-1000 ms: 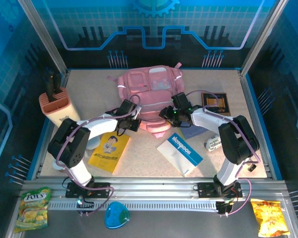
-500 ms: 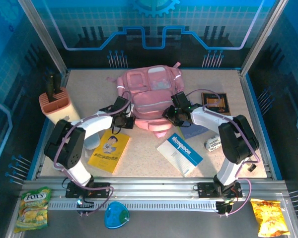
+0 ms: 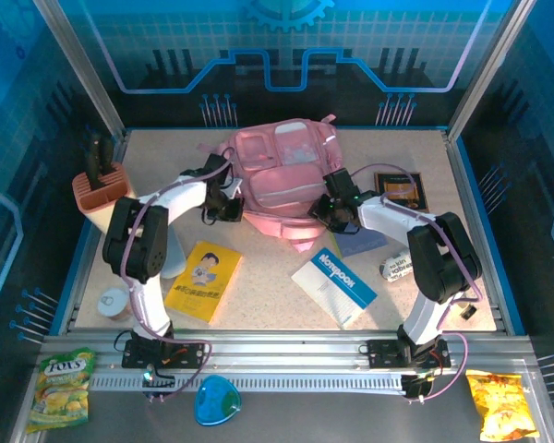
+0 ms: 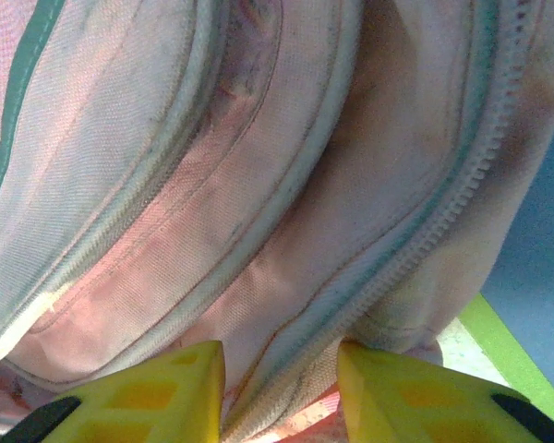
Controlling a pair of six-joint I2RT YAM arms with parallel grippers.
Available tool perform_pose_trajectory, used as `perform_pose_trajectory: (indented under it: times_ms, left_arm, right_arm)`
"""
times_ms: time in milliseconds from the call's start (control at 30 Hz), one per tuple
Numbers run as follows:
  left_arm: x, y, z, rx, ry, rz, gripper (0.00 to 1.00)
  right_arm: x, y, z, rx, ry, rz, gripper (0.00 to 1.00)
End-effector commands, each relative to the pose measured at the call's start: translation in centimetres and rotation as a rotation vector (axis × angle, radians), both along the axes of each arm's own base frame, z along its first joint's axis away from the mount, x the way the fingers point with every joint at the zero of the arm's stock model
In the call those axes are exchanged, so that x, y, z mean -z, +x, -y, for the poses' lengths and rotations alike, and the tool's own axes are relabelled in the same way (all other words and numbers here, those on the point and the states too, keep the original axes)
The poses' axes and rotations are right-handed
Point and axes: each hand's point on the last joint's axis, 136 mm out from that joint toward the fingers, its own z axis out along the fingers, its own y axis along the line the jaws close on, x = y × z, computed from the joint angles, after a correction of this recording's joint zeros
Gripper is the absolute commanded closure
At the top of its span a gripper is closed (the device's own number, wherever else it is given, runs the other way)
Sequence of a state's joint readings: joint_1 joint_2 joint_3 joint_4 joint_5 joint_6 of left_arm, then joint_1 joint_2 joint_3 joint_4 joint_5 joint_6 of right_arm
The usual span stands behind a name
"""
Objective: Pack the student bag
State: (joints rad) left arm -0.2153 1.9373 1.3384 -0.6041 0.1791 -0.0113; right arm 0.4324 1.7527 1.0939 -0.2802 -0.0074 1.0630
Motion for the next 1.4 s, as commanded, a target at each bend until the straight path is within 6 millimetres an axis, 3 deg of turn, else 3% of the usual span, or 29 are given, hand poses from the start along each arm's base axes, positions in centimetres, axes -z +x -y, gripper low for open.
perform_pose_trajectory:
  times_ms: [0,167,333,500,567,667,767,933,1033,1367]
  left_arm:
    - [-0.2,0.1,-2.0,0.062,0.028,-0.054,1.00]
    - [-0.2,2.2,-3.2,0.114,0.116,-0.030,1.00]
    - [-0.8,2.8,-2.8,0.205,0.112,-0.005,1.00]
    - [-3.0,1.4,-0.7,0.222,-0.003,0.019,1.00]
    - [-3.8,0.9,0.3,0.171,-0.042,0.021,1.00]
    - [-4.7,-0.6,2.5,0.074,-0.139,-0.011,1.00]
    - [-4.1,-2.1,4.2,0.034,-0.159,-0.030,1.00]
    - [-3.1,-4.8,6.2,0.071,-0.111,-0.057,1.00]
    - [-3.1,-6.1,6.8,0.098,-0.097,-0.054,1.00]
    - [-2.2,-7.3,5.9,0.131,-0.034,-0.073,1.00]
  right_arm:
    - [3.7,-2.1,5.2,0.058,-0.183,-0.118,0.60]
    - [3.6,-2.1,5.2,0.045,-0.187,-0.112,0.61]
    - [3.6,-2.1,4.8,0.020,-0.171,-0.104,0.61]
    - [0.2,-1.3,2.8,-0.030,-0.063,-0.021,0.57]
    - [-2.0,-1.6,2.3,-0.030,-0.039,0.011,0.50]
    - [-4.6,-2.7,2.7,0.010,-0.059,0.072,0.39]
    - [-5.6,-4.4,3.9,0.078,-0.070,0.054,0.30]
    - [-5.1,-7.4,4.6,0.159,-0.060,-0.026,0.15]
    - [-4.2,-8.4,4.0,0.187,-0.037,-0.065,0.09]
    - [-0.7,-7.0,0.9,0.182,-0.002,-0.161,0.06]
